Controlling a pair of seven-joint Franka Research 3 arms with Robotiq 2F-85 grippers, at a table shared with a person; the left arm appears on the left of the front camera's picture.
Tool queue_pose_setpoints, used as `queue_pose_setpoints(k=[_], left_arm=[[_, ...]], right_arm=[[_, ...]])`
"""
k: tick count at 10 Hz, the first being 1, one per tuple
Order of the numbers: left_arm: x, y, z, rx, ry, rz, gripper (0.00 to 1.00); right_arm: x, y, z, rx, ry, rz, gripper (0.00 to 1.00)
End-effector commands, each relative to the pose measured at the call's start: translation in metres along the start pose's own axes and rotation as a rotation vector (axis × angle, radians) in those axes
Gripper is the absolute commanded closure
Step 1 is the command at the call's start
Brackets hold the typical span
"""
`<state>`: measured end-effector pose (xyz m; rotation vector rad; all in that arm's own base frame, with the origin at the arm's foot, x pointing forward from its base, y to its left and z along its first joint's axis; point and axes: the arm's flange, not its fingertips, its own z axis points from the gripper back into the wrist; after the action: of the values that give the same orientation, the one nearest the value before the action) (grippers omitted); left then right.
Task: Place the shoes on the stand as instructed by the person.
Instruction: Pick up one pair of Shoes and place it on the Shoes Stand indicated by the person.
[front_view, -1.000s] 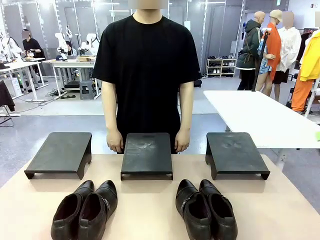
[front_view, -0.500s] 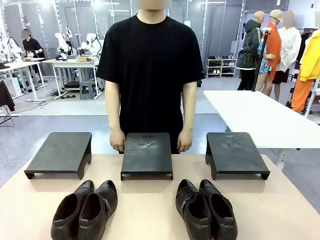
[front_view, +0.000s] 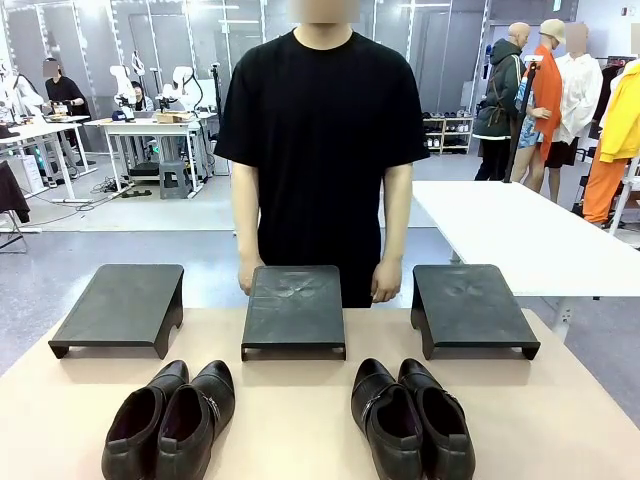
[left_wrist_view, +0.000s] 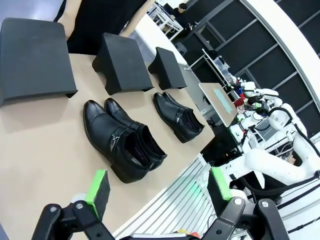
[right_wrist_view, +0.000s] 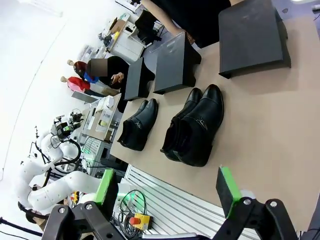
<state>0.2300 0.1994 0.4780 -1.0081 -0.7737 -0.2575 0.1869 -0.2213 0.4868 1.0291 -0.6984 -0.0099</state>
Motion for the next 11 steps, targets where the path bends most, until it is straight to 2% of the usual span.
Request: queue_pose_setpoints(k=[1,11], left_arm=[[0.0024,-0.0002,0.0007,-0.019,-0.005,-0.026,0.0],[0.0024,-0.0002,0.0007,-0.019,-0.005,-0.026,0.0]], right_arm=[[0.0009,0.0023,0.0022,0.007,-0.003,0.024,0.0],[0.0009,0.0023,0.0022,0.007,-0.003,0.024,0.0]])
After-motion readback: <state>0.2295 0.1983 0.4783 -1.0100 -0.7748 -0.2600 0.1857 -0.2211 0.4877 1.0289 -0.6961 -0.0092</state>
